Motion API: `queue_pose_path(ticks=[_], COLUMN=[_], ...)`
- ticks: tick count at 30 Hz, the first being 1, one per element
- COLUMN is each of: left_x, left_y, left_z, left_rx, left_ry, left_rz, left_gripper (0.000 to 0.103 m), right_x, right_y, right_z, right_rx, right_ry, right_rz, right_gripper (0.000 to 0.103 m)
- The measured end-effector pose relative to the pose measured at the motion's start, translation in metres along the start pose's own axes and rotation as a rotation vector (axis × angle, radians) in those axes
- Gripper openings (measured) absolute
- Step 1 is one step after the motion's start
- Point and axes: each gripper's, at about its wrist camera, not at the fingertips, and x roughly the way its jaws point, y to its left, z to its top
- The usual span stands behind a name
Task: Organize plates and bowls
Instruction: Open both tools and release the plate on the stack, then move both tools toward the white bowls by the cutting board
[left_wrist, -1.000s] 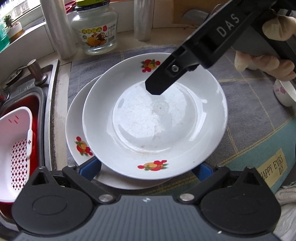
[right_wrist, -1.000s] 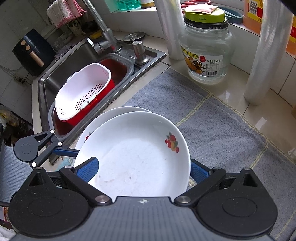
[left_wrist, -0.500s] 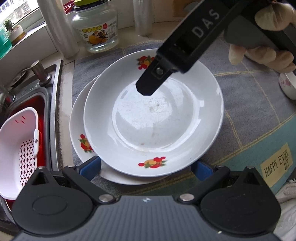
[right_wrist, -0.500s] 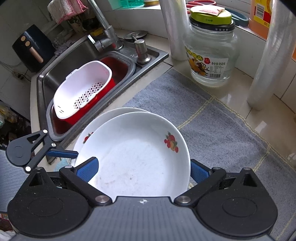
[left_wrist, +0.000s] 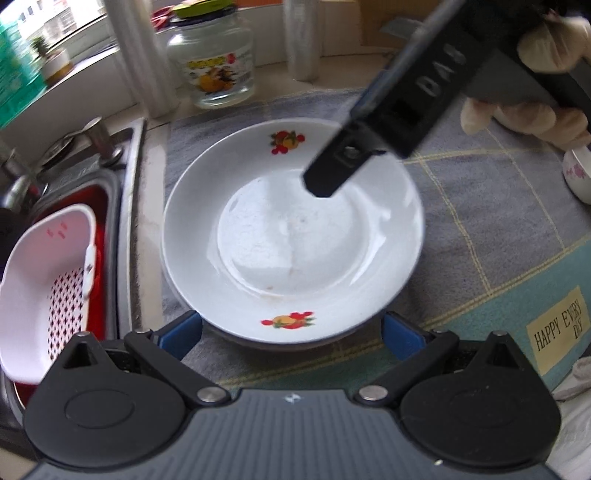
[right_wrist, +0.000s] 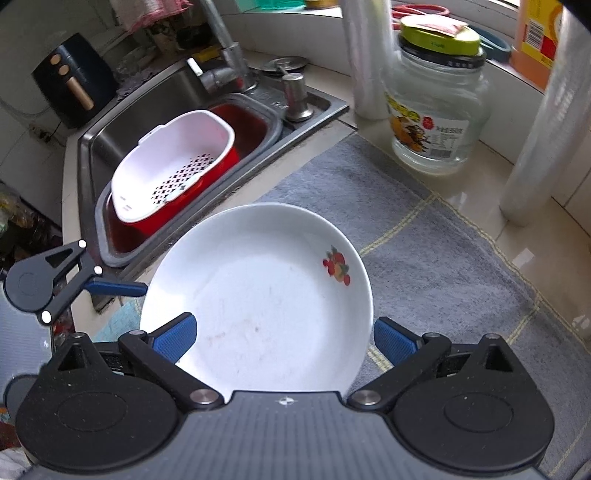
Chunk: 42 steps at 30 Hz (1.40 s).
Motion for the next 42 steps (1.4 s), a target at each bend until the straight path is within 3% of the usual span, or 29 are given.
queue_pose_path(ticks=[4,11,16,21,23,28,42], left_x=[-0.010,-0.026,-0.039,-0.035,-0.032,-0.032,-0.006], left_y=[0.008,0.013,0.007,-0.008,-0.017,-0.053,-0.214], left_z=[-0.016,-0.044,-0.046,-0.030,-0.025,-0.020,0.018], left_rx=[-0.035,-0.099,-0.040,-0.007,-0.005,0.016,0.086], left_ry=[-0.080,-0.325,-0.505,-0.500,-0.501,-0.517,-0.508], left_rz=[-0.006,0.003,0.022,-0.073,-0.102,-0.074,-0.252], left_gripper=[0.102,0.102,0.102,0.102,0.102,0.102,0.102], right_x=[0.002,-0.001,-0.019,-0.042,-0.053,-0.081,-0.181], right_y=[0.012,0.022,0.027,0.033,0.028,0.005,-0.079], right_z=[-0.007,-0.017,-0.035,-0.072,-0.088,-0.136,-0.296], right_rx=[-0.073,-0.091,-0.079,-0.052,-0.006,0.140,0.384], right_ry=[-0.032,-0.084,-0.198,-0.300,-0.317,-0.356,-0.396], right_rz=[-0.057,-0.114,-0.233,-0.416,-0.439,-0.478,-0.632], right_gripper=[0.103,0.103,0.103,0.103,0.103,0.103,0.103])
